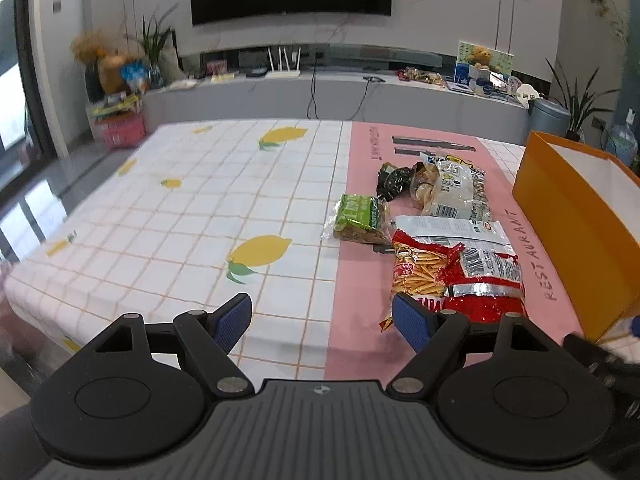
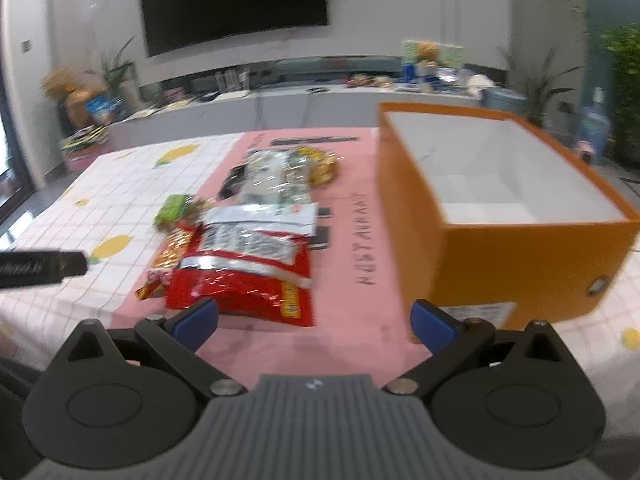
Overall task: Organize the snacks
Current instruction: 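Grasp the red chip bag with the right gripper while the left gripper grasps the stick-snack bag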
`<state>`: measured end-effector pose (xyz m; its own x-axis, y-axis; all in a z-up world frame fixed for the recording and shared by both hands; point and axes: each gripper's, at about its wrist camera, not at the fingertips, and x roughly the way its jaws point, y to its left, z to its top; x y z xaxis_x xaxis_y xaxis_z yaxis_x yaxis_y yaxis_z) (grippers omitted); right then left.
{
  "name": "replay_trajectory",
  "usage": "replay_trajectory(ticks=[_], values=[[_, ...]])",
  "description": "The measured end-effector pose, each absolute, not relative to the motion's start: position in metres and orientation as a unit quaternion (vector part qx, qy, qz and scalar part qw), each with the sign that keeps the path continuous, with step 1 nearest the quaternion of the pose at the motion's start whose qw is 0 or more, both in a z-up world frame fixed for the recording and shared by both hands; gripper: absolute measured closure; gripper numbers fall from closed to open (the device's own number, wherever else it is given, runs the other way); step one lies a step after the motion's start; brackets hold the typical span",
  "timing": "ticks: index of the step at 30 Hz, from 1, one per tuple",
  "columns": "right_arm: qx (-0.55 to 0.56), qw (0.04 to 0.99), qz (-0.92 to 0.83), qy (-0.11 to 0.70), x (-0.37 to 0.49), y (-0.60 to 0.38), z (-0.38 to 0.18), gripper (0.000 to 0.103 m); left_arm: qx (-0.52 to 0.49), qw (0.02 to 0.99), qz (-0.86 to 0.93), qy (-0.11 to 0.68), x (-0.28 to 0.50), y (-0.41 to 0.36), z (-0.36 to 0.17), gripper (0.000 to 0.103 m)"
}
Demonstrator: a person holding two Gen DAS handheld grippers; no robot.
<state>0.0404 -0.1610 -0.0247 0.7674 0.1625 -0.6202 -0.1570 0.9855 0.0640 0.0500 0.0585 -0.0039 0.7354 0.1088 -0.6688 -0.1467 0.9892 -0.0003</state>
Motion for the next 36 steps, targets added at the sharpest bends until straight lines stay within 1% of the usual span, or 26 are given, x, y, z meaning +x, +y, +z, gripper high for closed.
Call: replay_trajectory(ticks=[4, 6, 9, 14, 21, 28, 36], values=[[-0.049, 0.937, 0.118, 0.326, 0.051, -0.138, -0.035, 0.003, -0.037, 0.923, 0.045, 0.380, 0.060, 0.059, -0.011, 0.010], [-0.056, 0.931, 0.133, 0.336, 0.059, -0.131, -0.043, 0.003, -0.029, 0.921, 0.026, 0.387, 0.066, 0.056, -0.015, 0.012], [-0.028, 0.923, 0.137, 0.358, 0.071, -0.128, -0.055, 0.003, -0.002, 0.920, 0.006, 0.391, 0.076, 0.049, -0.017, 0.013], [-0.005, 0.923, 0.129, 0.364, 0.083, -0.124, -0.063, 0.003, 0.013, 0.920, -0.005, 0.391, 0.102, 0.045, -0.022, 0.013], [0.026, 0.922, 0.145, 0.359, 0.100, -0.121, -0.065, 0.003, -0.025, 0.899, -0.015, 0.437, 0.140, 0.048, -0.038, 0.013], [0.102, 0.910, 0.137, 0.378, 0.126, -0.127, -0.077, 0.003, -0.059, 0.900, 0.004, 0.432, 0.140, 0.060, -0.033, 0.013], [0.135, 0.903, 0.138, 0.384, 0.132, -0.135, -0.084, 0.003, -0.062, 0.896, 0.016, 0.439, 0.138, 0.063, -0.037, 0.012]])
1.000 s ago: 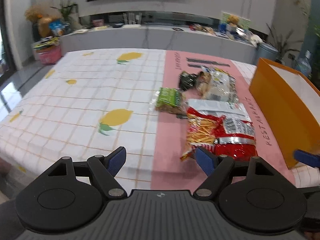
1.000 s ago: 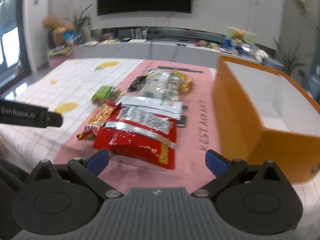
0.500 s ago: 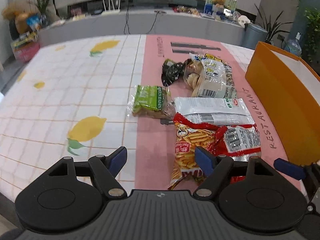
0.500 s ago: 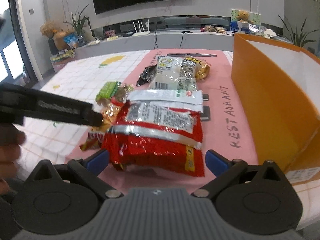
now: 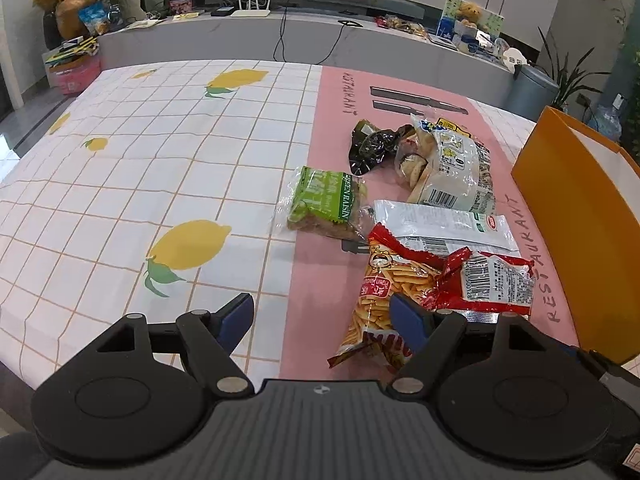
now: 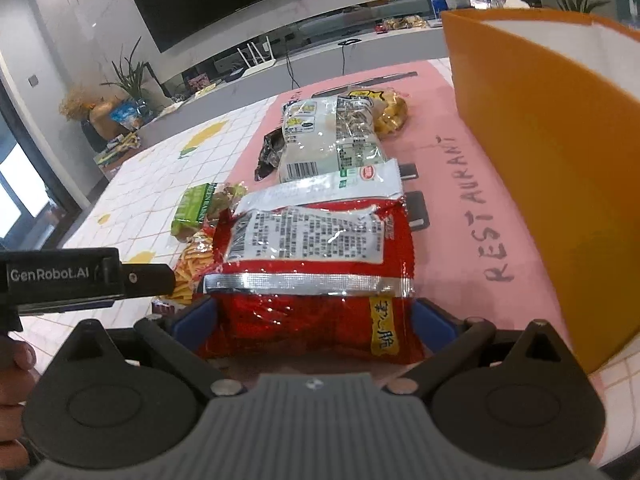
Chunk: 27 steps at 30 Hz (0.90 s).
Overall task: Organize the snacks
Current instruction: 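Grasp the red chip bag with the right gripper while the left gripper grasps the stick-snack bag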
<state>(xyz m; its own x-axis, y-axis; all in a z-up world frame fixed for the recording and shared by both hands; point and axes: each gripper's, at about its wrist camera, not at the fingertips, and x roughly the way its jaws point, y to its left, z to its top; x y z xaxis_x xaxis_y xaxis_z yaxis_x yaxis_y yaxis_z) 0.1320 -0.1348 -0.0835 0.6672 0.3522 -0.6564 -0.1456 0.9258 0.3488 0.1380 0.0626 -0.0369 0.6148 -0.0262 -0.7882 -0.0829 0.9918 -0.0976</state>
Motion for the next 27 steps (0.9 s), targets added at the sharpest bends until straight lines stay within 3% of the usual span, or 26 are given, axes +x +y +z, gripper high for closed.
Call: replay_trajectory(ticks=[10, 22, 27], values=[[0.182, 0.908, 0.102, 0.364, 0.126, -0.128, -0.085, 0.003, -0.091, 0.895, 0.025, 0.436, 0.133, 0.074, -0.032, 0.012], [0.119, 0.926, 0.138, 0.330, 0.126, -0.116, -0.093, 0.003, -0.126, 0.895, 0.025, 0.428, 0.128, 0.090, -0.024, 0.012], [0.137, 0.923, 0.142, 0.329, 0.123, -0.123, -0.092, 0.024, -0.128, 0.894, 0.024, 0.430, 0.128, 0.090, -0.024, 0.012]])
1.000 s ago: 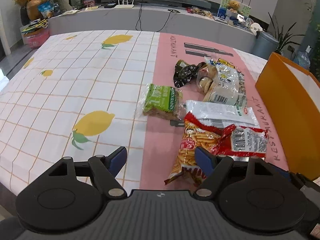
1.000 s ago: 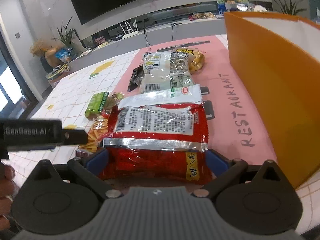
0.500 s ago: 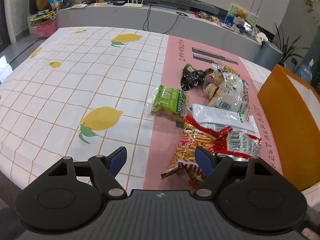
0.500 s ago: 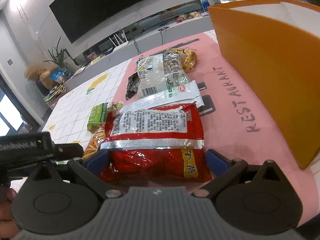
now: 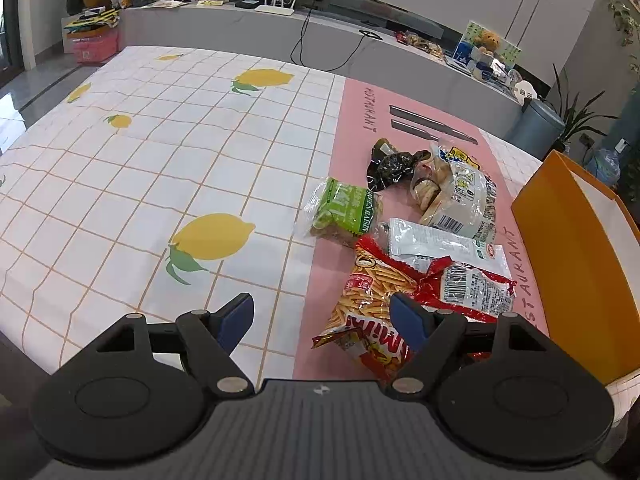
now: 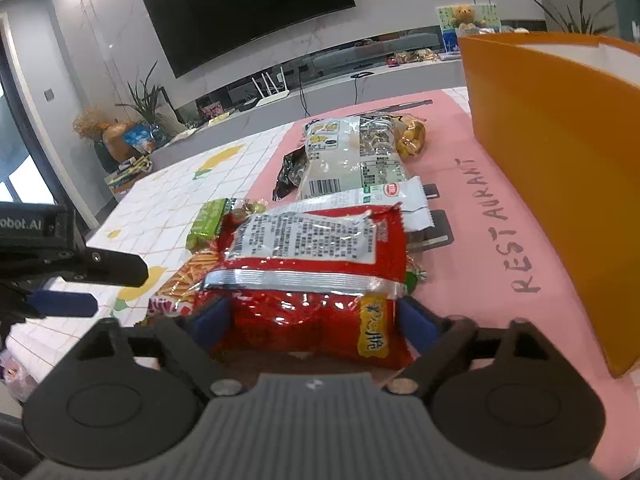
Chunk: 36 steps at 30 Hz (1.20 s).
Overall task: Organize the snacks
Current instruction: 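Grasp the red chip bag with the right gripper while the left gripper grasps the stick-snack bag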
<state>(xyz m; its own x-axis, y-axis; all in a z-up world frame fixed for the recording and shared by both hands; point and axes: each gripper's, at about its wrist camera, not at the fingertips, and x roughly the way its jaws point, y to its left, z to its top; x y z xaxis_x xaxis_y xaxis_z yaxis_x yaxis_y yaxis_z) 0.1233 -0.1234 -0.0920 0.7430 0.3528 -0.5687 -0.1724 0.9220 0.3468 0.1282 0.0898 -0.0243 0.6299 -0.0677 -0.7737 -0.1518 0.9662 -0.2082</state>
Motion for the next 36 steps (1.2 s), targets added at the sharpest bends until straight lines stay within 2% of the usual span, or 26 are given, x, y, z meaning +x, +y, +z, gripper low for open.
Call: replay_trajectory(ticks=[2, 6, 19, 26, 36], values=[[0.138, 0.923, 0.142, 0.329, 0.122, -0.125, -0.090, 0.031, -0.124, 0.895, 0.023, 0.428, 0.128, 0.089, -0.023, 0.012], [0.142, 0.923, 0.133, 0.332, 0.124, -0.129, -0.090, 0.033, -0.116, 0.898, 0.022, 0.423, 0.125, 0.087, -0.022, 0.012], [0.184, 0.914, 0.102, 0.346, 0.108, -0.170, -0.063, 0.033, -0.115, 0.897, -0.022, 0.427, 0.128, 0.071, -0.024, 0.012], [0.168, 0.920, 0.098, 0.340, 0.101, -0.175, -0.052, 0.034, -0.086, 0.895, -0.044, 0.436, 0.145, 0.047, -0.033, 0.011], [0.137, 0.925, 0.115, 0.334, 0.092, -0.167, -0.045, 0.034, 0.034, 0.897, -0.008, 0.441, 0.153, 0.019, -0.053, 0.007]])
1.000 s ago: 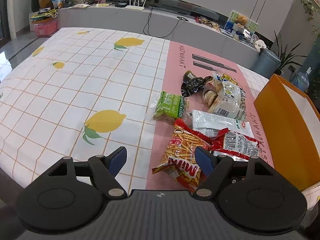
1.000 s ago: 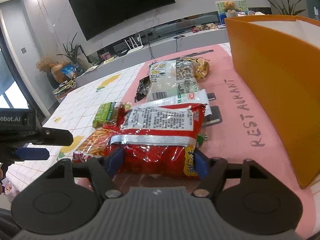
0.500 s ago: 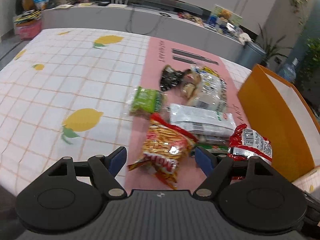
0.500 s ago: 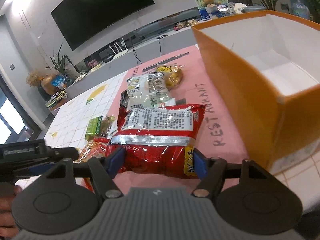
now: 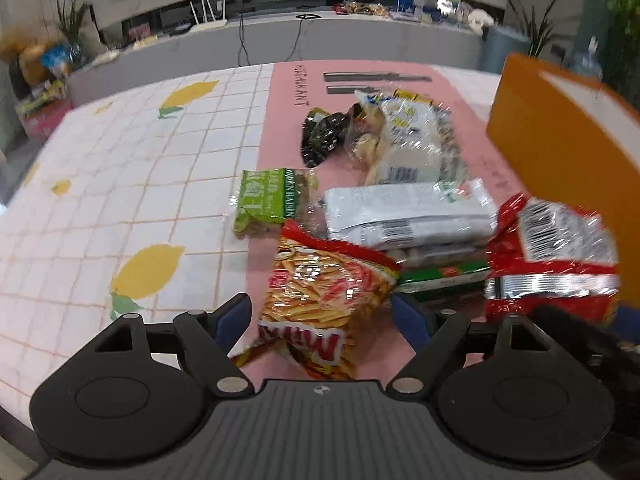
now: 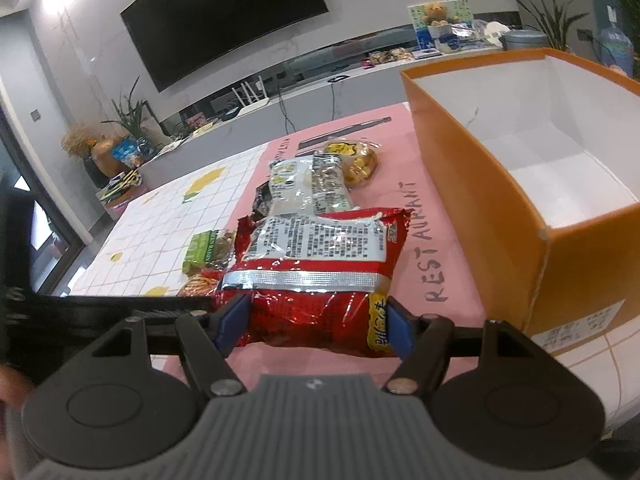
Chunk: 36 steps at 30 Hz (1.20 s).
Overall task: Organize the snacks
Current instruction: 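Grasp the red chip bag with the right gripper while the left gripper grasps the stick-snack bag, then lift the red chip bag with the right gripper and drop it into the orange box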
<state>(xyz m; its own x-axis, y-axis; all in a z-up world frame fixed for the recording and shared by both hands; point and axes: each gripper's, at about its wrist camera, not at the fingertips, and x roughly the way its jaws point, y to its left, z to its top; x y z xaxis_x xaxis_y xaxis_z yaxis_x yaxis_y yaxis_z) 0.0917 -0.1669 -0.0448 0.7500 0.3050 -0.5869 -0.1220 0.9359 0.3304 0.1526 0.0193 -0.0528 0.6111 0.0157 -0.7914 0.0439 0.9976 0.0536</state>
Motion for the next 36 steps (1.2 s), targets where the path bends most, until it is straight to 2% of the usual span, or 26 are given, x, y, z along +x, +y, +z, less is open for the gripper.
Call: replay_trajectory(ticks=[4, 9, 12, 23, 33, 36], values=[[0.110, 0.932, 0.110, 0.328, 0.093, -0.162, -0.044, 0.035, 0.022, 0.892, -0.002, 0.451, 0.157, 0.025, -0.060, 0.008], [0.113, 0.932, 0.114, 0.325, 0.092, -0.162, -0.042, 0.035, -0.041, 0.883, 0.002, 0.468, 0.158, 0.041, -0.063, 0.037], [0.112, 0.933, 0.117, 0.322, 0.091, -0.162, -0.041, 0.035, -0.068, 0.882, 0.006, 0.466, 0.156, 0.050, -0.060, 0.044], [0.125, 0.938, 0.151, 0.285, 0.082, -0.163, -0.020, 0.035, -0.136, 0.888, 0.006, 0.439, 0.145, 0.081, -0.038, 0.046], [0.158, 0.952, 0.154, 0.210, 0.067, -0.205, 0.039, 0.035, -0.158, 0.914, -0.060, 0.368, 0.127, 0.072, 0.011, 0.047], [0.136, 0.966, 0.124, 0.182, 0.060, -0.227, 0.055, 0.035, -0.162, 0.915, -0.087, 0.358, 0.124, 0.062, 0.020, 0.047]])
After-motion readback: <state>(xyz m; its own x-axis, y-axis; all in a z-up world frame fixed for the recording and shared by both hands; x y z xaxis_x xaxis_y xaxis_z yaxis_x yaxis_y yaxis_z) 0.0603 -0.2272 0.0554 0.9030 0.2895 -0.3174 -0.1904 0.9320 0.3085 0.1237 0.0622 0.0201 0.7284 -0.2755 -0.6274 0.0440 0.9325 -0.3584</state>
